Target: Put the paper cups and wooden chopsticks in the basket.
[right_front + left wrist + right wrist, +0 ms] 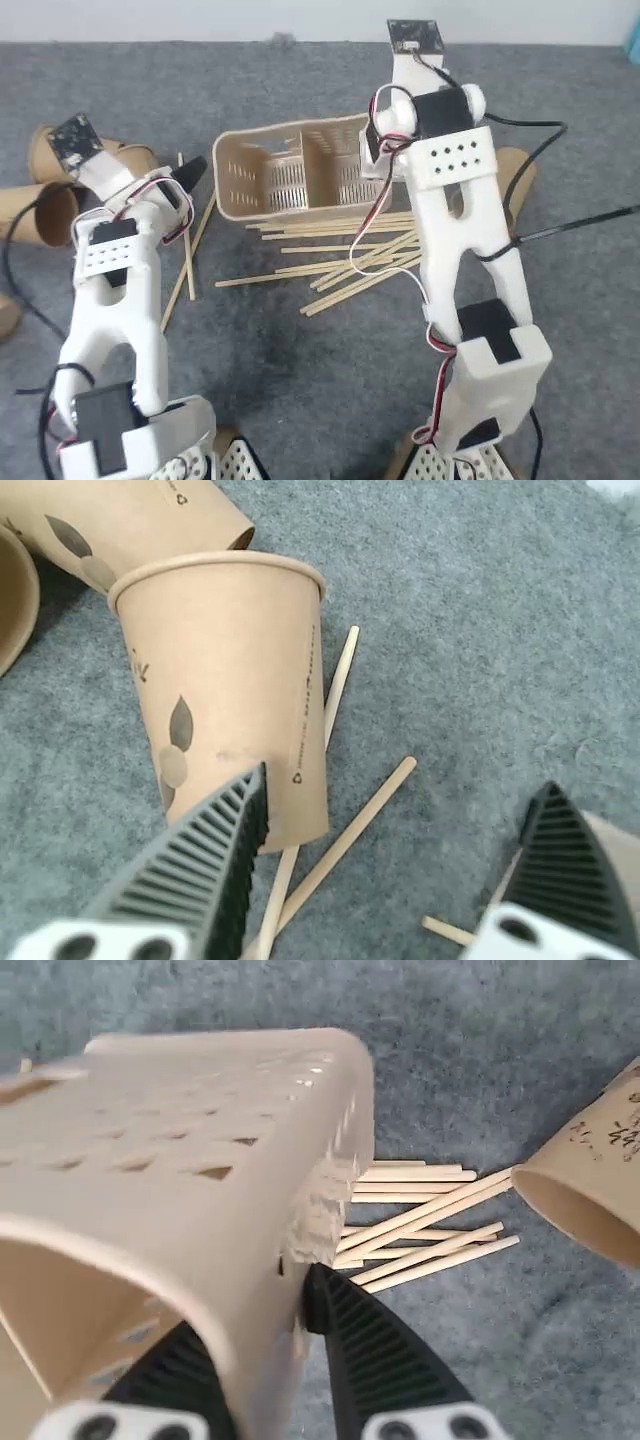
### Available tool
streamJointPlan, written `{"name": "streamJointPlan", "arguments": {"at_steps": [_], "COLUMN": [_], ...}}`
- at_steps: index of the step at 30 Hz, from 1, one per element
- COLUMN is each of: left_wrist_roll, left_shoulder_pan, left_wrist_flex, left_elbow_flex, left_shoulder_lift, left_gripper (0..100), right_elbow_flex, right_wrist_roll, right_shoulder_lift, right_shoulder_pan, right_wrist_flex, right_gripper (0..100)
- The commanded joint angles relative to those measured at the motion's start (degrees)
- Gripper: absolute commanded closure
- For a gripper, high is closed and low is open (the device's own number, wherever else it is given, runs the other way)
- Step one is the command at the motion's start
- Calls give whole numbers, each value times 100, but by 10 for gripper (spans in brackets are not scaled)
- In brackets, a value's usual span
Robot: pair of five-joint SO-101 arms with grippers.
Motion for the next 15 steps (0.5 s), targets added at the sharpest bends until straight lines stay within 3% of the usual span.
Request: {"name": "streamJointPlan", "arguments": {"at_steps": [1, 15], "left_wrist_roll": [-88, -88], "left_shoulder_pan": [44, 53], "left_wrist_flex": [-123, -132], "left_elbow_flex": [-40, -31], "left_shoulder_lift": [-18, -18], "left_gripper": [618, 618], "right_elbow_flex": [-457, -2488], "right_wrist_roll": [273, 105], "right_shoulder_lift": [127, 971], "right_shoulder_pan": [110, 347], "right_wrist_flex": [198, 4], "right_gripper": [993, 993]}}
